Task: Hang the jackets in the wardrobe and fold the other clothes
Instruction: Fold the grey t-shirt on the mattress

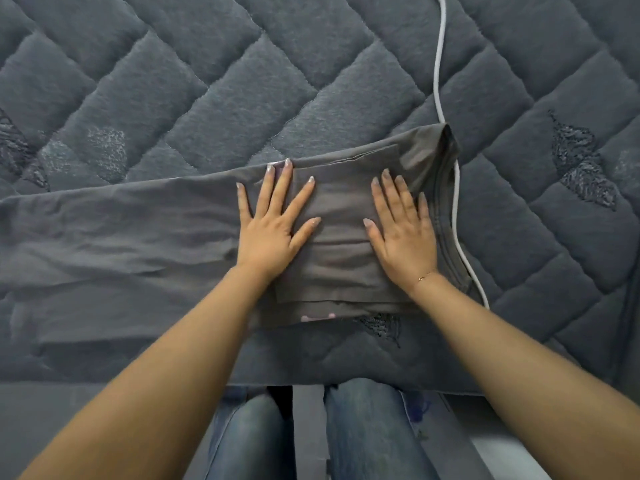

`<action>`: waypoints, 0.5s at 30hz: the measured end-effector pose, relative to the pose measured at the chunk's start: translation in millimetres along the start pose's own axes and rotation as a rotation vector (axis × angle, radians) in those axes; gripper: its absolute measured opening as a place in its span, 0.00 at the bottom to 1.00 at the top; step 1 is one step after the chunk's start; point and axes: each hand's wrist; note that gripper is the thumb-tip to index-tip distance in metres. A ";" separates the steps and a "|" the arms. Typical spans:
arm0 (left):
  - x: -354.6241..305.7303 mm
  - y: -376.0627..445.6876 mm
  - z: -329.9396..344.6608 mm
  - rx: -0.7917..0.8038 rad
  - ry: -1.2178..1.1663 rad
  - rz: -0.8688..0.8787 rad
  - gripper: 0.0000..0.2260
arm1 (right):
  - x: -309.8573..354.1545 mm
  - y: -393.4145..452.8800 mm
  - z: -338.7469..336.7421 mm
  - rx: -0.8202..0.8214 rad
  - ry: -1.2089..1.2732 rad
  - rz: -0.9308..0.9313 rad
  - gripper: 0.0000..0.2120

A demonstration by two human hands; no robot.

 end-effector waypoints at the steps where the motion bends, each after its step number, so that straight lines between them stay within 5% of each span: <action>1: 3.5 1.5 1.7 0.008 0.020 0.008 0.27 | -9.7 -2.3 0.9 -0.007 0.001 0.027 0.29; 5: -12.6 -1.5 -11.0 0.048 0.030 -0.038 0.29 | -22.4 -15.6 -10.2 -0.012 0.101 0.051 0.27; 8: -36.7 -2.7 -35.8 -0.023 -0.049 -0.041 0.30 | -18.0 -42.5 -31.2 -0.227 0.349 0.123 0.22; 12: -92.8 13.5 -63.4 -0.048 -0.237 0.210 0.16 | -9.8 -113.6 -47.0 -0.539 0.521 0.448 0.14; 15: -137.4 19.6 -61.5 0.130 -0.159 0.503 0.10 | -18.2 -151.7 -40.9 -0.498 0.599 0.569 0.13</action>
Point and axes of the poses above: each hand's wrist, its own y-axis towards the middle knuckle, its own z-axis out of the palm, x = y × z, and after that the axes turned 6 degrees about -z, right-handed
